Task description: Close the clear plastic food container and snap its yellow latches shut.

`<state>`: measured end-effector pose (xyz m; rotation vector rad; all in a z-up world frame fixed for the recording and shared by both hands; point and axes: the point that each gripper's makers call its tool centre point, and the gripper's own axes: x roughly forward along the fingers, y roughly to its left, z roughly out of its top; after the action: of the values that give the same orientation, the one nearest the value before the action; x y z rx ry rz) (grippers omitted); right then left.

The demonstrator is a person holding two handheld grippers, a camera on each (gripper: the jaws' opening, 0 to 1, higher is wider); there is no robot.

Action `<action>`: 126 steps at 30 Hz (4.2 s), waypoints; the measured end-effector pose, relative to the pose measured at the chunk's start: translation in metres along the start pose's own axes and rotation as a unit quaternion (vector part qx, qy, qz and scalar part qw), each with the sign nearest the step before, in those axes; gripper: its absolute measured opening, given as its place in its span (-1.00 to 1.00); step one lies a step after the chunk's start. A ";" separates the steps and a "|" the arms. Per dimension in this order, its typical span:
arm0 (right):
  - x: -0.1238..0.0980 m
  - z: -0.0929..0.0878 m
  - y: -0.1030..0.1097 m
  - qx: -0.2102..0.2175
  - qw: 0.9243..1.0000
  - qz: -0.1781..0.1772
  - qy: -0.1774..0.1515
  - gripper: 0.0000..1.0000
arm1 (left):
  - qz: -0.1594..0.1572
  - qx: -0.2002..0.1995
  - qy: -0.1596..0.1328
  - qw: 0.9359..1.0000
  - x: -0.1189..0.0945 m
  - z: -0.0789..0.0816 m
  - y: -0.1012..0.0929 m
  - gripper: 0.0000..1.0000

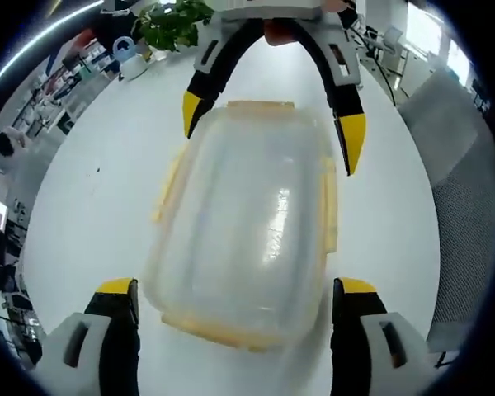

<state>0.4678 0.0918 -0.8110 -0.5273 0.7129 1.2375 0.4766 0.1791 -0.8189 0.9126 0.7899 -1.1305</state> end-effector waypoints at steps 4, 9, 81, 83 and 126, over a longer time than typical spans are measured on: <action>-0.004 0.003 -0.002 0.021 0.999 -0.010 -0.022 0.97 | 0.001 -0.017 -0.008 1.000 -0.002 0.000 0.000 0.98; -0.008 0.002 -0.003 0.038 0.998 -0.024 -0.038 0.99 | 0.006 -0.031 -0.014 0.999 -0.005 -0.007 -0.002 0.98; -0.065 -0.007 0.024 0.171 0.950 -0.140 -0.222 1.00 | 0.108 -0.270 -0.153 0.945 -0.045 -0.056 -0.033 0.96; -0.066 -0.009 0.024 0.172 0.949 -0.143 -0.224 1.00 | 0.109 -0.273 -0.155 0.943 -0.045 -0.057 -0.034 0.96; -0.085 -0.037 0.063 0.207 0.936 -0.154 -0.238 1.00 | 0.108 -0.323 -0.205 0.918 -0.059 -0.059 -0.070 0.98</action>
<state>0.3857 0.0255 -0.7725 0.0219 0.4350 0.8382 0.3907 0.2443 -0.8048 0.1855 0.6308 -0.7466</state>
